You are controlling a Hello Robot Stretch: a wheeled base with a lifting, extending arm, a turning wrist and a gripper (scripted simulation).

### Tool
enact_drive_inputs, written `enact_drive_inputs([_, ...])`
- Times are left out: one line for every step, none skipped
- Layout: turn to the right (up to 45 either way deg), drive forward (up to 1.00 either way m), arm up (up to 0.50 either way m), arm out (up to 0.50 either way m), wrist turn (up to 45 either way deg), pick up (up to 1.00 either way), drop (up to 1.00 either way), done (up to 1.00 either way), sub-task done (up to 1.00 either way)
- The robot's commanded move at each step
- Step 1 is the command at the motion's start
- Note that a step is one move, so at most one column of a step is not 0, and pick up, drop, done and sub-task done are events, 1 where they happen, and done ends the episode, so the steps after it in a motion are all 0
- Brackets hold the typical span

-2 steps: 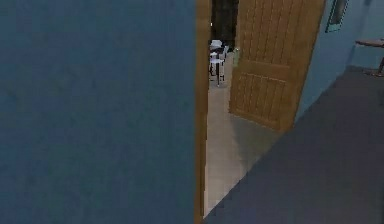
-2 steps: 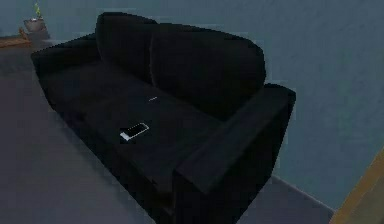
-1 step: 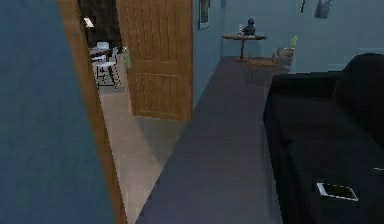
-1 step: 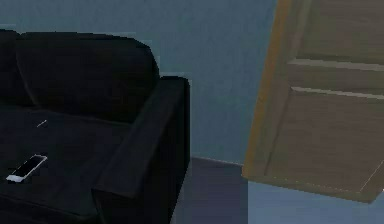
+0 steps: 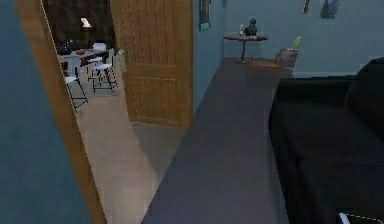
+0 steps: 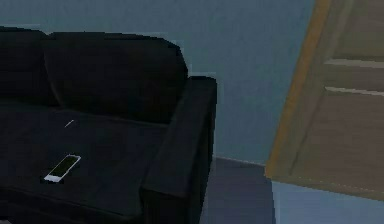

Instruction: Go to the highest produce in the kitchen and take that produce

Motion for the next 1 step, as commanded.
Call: enact_drive_inputs([-3.0,0.00,0.00,0.00,0.0,0.00,0.00,0.00,0.00])
